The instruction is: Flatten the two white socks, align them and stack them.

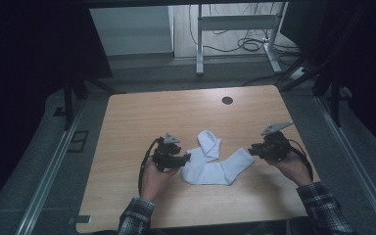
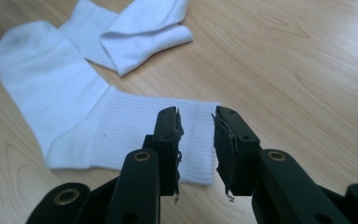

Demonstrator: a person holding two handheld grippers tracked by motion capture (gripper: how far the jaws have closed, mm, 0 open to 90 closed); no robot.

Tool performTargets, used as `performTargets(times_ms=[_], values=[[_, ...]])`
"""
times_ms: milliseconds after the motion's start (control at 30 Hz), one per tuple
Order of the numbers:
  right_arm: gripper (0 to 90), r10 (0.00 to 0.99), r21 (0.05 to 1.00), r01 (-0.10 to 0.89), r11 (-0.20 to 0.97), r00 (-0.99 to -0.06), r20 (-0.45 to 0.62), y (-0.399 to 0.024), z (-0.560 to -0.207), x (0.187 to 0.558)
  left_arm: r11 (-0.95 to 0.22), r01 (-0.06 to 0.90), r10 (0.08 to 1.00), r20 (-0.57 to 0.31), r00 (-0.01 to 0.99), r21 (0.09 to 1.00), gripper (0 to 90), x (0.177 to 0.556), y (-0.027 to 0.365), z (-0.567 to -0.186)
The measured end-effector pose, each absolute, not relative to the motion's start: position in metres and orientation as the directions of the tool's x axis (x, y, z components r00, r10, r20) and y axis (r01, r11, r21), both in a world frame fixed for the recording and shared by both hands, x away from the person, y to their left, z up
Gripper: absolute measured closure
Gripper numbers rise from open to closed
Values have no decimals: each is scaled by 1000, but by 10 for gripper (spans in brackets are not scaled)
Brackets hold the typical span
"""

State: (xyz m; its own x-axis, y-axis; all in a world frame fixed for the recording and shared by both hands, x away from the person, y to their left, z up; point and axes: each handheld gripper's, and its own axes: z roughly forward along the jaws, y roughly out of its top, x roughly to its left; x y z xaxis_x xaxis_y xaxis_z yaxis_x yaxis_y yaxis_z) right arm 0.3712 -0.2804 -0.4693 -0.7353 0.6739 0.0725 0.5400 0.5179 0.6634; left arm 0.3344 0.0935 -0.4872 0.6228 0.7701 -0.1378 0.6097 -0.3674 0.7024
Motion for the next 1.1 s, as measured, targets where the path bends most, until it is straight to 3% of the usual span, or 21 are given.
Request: performTargets(times_ms=[67,300,600,867,1000,1100], values=[[705,669,667,538,516,-739,78,-282,-474,368,-358,611,768,-149,623,706,395,327,96,-491],[818,675,651,552,521,-733,81,-275,-502,370,-382,637,778,-139,612,669,312,308,101,-521],[822,662,613,573,544,-742,106,-270,-520,360,-460,631,787,-42,615,625,323,298,102,-532],[792,618,598,554,579,-777,122,-270,-519,328,-481,645,777,-52,628,594,313,279,108,-529],[752,613,607,542,581,-782,112,-267,-515,327,-452,643,774,-87,627,618,298,280,113,-525],[740,608,621,534,574,-786,114,-261,-509,331,-434,617,782,-65,619,657,246,279,120,-521]])
